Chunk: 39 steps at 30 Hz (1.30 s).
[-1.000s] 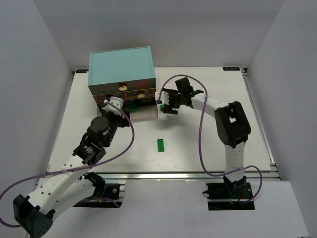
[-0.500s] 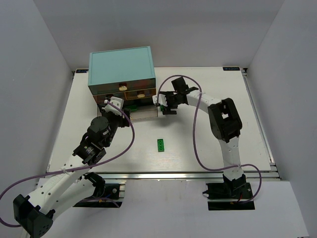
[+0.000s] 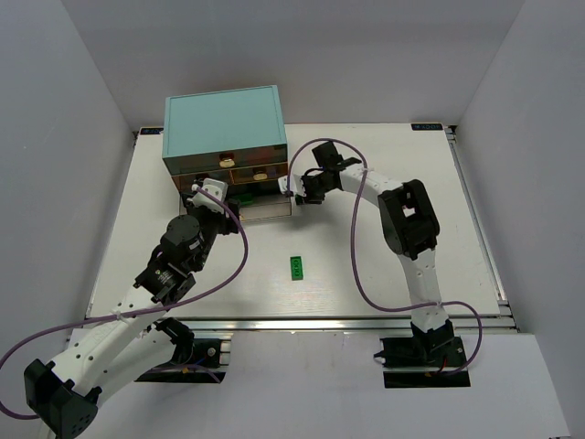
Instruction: Sort the legos into containers by color
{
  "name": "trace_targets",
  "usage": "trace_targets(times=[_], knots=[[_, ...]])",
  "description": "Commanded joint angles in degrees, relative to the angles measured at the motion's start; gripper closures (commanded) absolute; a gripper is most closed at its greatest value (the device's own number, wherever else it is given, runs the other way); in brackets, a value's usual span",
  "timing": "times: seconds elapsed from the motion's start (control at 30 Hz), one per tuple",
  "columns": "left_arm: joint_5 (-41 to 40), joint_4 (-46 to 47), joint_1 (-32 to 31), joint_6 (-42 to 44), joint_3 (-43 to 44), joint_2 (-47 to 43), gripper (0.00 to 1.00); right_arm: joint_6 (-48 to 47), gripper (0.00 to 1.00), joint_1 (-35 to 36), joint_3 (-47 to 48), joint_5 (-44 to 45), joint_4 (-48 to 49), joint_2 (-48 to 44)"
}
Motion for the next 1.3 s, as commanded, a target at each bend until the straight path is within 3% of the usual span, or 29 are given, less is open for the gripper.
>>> trace_targets(times=[0.0,0.03,0.1,0.23,0.4,0.53,0.73,0.97,1.27], knots=[[-1.1,0.6,0.3,0.4,-0.5,-1.0,0.2,-1.4,0.6,0.3,1.8,-1.5,-3.2,1.0],[-1.2,0.5,0.3,0.4,-0.5,-1.1,0.2,-1.7,0.7,0.4,1.7,-1.3,-3.5,0.9],[-1.3,0.6,0.3,0.5,-0.5,-1.1,0.2,-2.2,0.8,0.2,0.0,-1.1,-3.7,0.1],[-1.4,0.6,0.3,0.6,-0.5,-1.3,0.2,-2.7,0.9,0.0,-7.2,-0.2,-1.6,-4.3],[-0.9,0.6,0.3,0.4,-0.5,-1.5,0.2,4.0,0.97,0.2,-18.1,0.6,4.5,-15.1],[-0.8,0.5,0.3,0.2,-0.5,-1.5,0.2,15.0,1.0,0.8,-19.1,-0.7,6.4,-22.1],[-0.1,0.5,0.3,0.7,-0.5,-2.0,0.2,27.2,0.99,4.7,-19.4,1.1,13.9,-28.6],[-0.9,1.3,0.3,1.6,-1.5,-3.4,0.2,33.4,0.94,9.9,-9.7,7.1,13.9,-21.9],[1.4,1.9,0.3,2.1,-2.0,-4.0,0.19,34.0,0.65,11.9,-4.7,14.3,16.2,-15.4]])
